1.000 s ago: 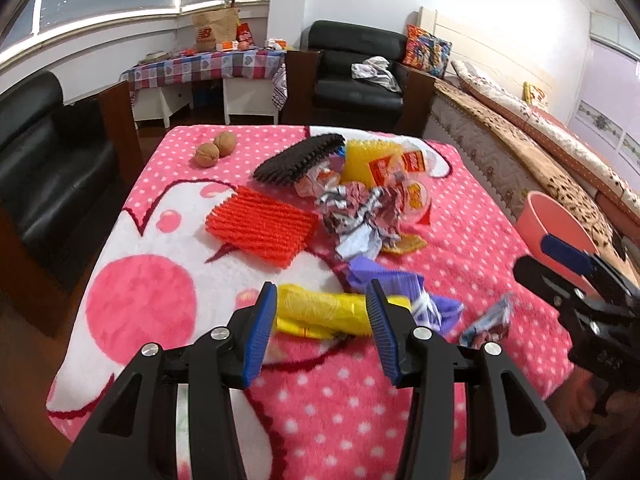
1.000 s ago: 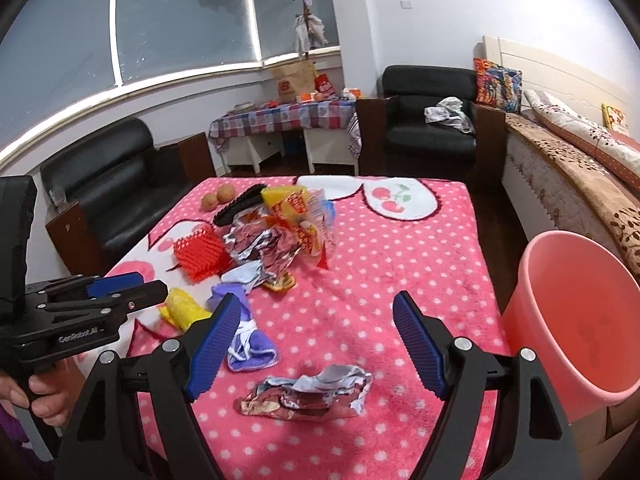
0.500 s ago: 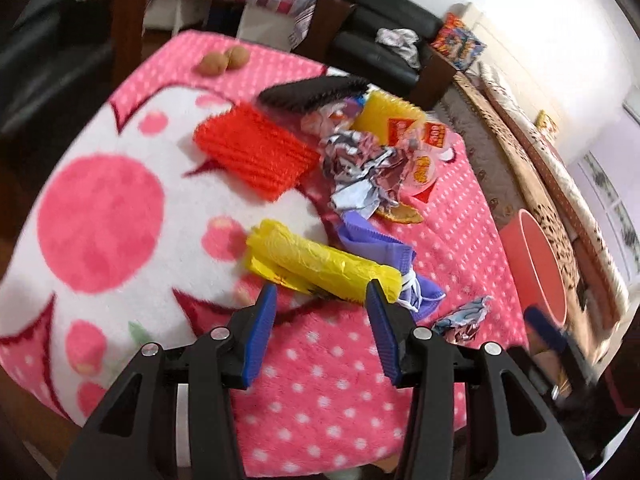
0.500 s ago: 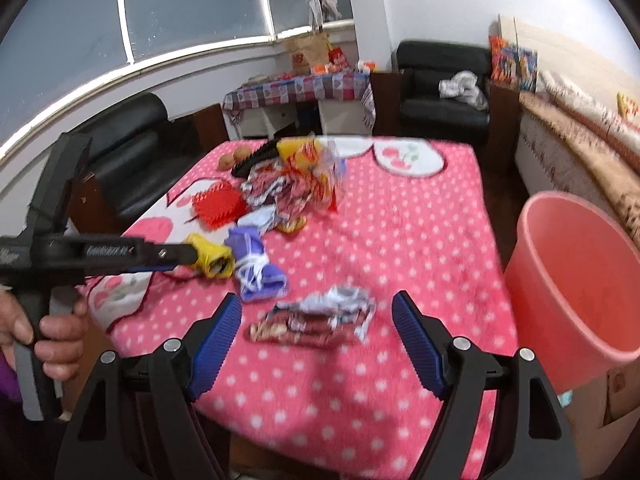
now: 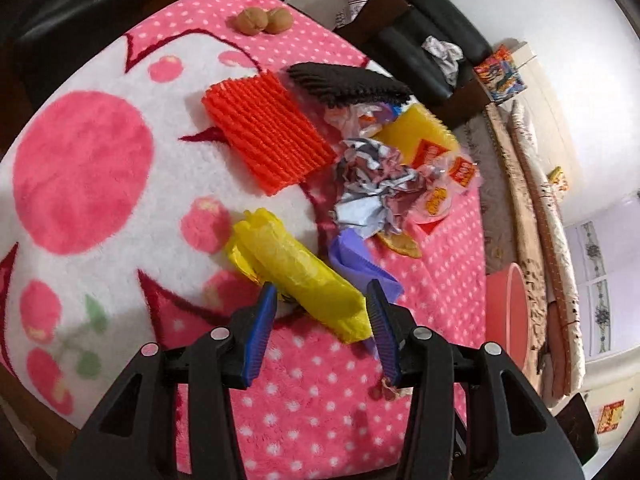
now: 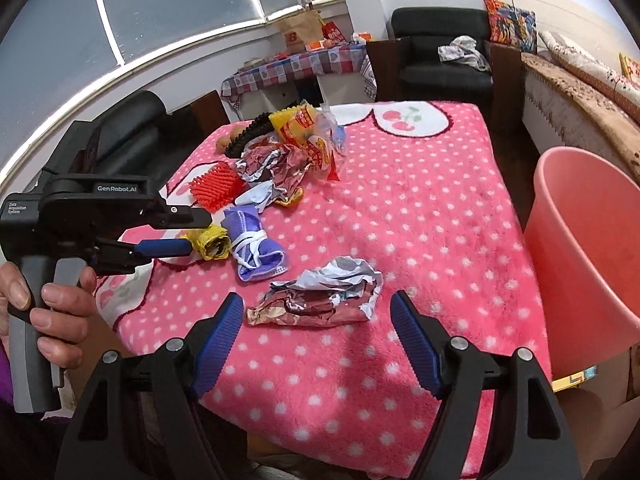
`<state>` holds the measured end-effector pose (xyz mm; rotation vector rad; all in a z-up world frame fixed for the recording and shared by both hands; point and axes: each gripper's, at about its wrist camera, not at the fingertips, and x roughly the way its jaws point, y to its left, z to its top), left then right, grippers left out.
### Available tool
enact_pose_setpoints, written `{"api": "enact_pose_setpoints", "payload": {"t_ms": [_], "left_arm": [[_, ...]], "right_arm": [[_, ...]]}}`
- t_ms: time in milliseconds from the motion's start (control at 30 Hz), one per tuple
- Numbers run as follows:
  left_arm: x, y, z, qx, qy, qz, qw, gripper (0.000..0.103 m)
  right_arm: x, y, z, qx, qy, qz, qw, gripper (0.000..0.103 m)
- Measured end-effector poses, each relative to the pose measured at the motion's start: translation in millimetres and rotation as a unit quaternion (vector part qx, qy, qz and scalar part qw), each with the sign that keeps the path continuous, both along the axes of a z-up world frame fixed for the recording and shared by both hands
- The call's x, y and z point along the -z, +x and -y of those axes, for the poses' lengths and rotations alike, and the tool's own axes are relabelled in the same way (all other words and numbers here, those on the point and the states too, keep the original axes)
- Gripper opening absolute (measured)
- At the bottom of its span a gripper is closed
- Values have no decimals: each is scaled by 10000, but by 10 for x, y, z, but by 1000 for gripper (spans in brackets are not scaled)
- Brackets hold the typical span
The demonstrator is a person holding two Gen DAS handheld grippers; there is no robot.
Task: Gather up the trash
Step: 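Grasp the yellow plastic bag with the left gripper while the right gripper grasps the crumpled foil wrapper, then carry the yellow bag and foil wrapper in both grippers over the pink bucket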
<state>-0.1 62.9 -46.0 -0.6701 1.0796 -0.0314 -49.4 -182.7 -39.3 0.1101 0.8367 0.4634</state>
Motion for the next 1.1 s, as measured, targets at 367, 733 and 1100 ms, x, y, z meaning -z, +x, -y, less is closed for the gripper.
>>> {"api": "enact_pose_setpoints", "payload": {"t_ms": [367, 733, 1100], "left_arm": [[-23, -7, 110, 260, 496, 223, 9982, 7], [-251, -195, 202, 513, 1643, 903, 9809, 7], [-306, -206, 351, 743, 1822, 1156, 9736, 7]], "right_arm": [[106, 121, -150, -128, -193, -157, 9996, 75], [221, 281, -263, 2, -330, -297, 9990, 59], [137, 287, -236, 56, -341, -118, 9993, 0]]}}
